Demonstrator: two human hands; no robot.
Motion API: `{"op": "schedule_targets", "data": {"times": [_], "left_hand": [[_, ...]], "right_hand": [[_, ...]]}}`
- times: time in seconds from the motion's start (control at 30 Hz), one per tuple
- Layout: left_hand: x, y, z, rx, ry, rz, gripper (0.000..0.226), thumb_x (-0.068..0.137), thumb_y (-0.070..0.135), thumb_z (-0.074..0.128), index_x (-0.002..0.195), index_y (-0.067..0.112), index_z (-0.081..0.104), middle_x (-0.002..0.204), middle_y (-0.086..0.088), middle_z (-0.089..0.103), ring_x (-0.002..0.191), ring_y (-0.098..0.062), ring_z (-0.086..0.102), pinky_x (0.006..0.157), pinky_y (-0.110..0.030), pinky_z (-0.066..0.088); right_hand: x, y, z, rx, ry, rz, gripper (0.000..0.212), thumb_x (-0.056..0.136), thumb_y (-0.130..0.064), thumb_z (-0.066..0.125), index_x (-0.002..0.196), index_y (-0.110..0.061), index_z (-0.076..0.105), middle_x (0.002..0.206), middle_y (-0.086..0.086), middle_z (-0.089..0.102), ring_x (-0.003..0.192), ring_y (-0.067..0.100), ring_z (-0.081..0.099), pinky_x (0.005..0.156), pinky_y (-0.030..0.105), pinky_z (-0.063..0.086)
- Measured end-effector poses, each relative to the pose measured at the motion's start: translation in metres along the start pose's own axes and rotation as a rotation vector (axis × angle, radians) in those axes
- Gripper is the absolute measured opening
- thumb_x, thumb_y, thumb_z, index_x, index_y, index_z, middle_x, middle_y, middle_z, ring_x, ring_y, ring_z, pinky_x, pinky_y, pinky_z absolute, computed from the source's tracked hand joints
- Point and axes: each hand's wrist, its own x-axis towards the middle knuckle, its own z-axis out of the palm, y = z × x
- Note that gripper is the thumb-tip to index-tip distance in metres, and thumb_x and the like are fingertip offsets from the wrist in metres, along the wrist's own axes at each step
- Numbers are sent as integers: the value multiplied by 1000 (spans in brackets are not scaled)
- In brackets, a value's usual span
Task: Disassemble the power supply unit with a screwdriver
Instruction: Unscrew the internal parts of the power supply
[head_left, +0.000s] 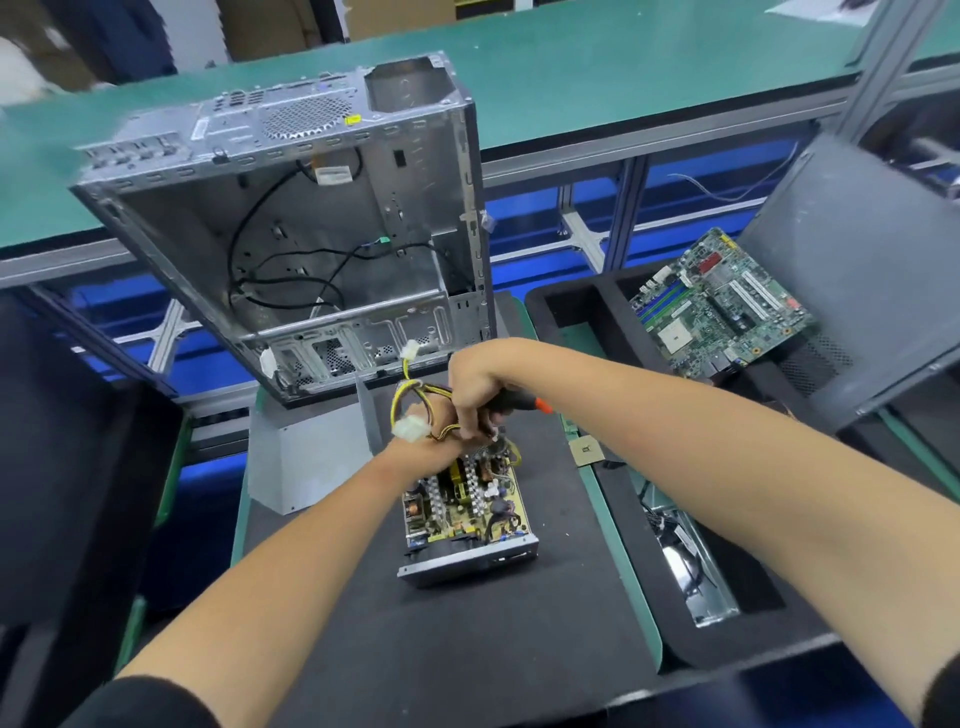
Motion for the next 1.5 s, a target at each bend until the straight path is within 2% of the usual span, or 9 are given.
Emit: {"op": "schedule_targets", "data": {"times": [0.17,0.33,0.53,0.67,0.8,0.9,1.0,1.23,1.5], "left_hand": [[-26,-21,-14,0,250,21,21,82,23,72,94,7,65,95,3,62,89,-10,56,80,-8,36],[-31,-32,-34,-142,304,-361,14,80,25,70,88,18,60,86,2,58,82,-14,55,69,-21,46],[-34,-30,-53,-446,900,-750,13,75,2,48,71,14,50,77,-4,55,76,-28,53,59,-30,42],[-34,-14,-63,-156,1157,-290,26,60,-10,42,77,9,48,86,-3,45,83,-25,46,74,-34,39],[-21,17,-51,315,660,343,17,57,-3,44,65,6,56,68,-11,54,67,-29,49,61,-37,41],[-11,24,-28,328,211,312,15,76,14,54,83,9,66,84,-6,66,82,-27,58,74,-39,47],[-3,16,-8,344,-2,225,25,87,41,58,98,19,62,97,2,66,90,-17,58,81,-34,44],[11,7,0,180,28,54,46,85,49,62,63,11,51,69,0,52,64,-13,45,60,-33,36],[15,13,3,102,-59,-1,40,75,16,69,53,18,35,68,4,38,58,-18,41,63,-36,38]], "right_hand": [[11,-25,2,-13,118,-25,23,92,-12,58,70,-5,58,64,10,56,51,21,48,54,27,42],[22,-33,4,221,178,-6,16,94,-11,57,81,-3,55,67,13,57,52,20,48,53,29,42],[27,-24,2,438,260,2,25,94,-16,64,80,-4,47,64,14,53,49,21,50,54,31,45],[28,-25,0,534,321,-30,14,90,-3,61,90,-1,47,77,20,53,62,29,54,65,38,46],[12,-27,-12,482,466,-19,20,80,-3,59,62,-6,51,50,7,54,45,21,50,38,11,34],[12,-10,-27,609,559,-34,21,77,1,50,60,-9,43,53,9,44,48,23,41,45,14,40],[7,5,-32,766,603,-58,21,79,5,44,65,-9,39,63,9,39,55,23,36,55,33,37],[3,15,-20,441,663,-33,24,85,-6,44,61,-8,41,59,7,48,55,22,42,55,29,36],[-4,24,-11,82,675,-16,25,92,-20,43,72,-9,53,72,6,53,58,18,46,50,27,34]]}}
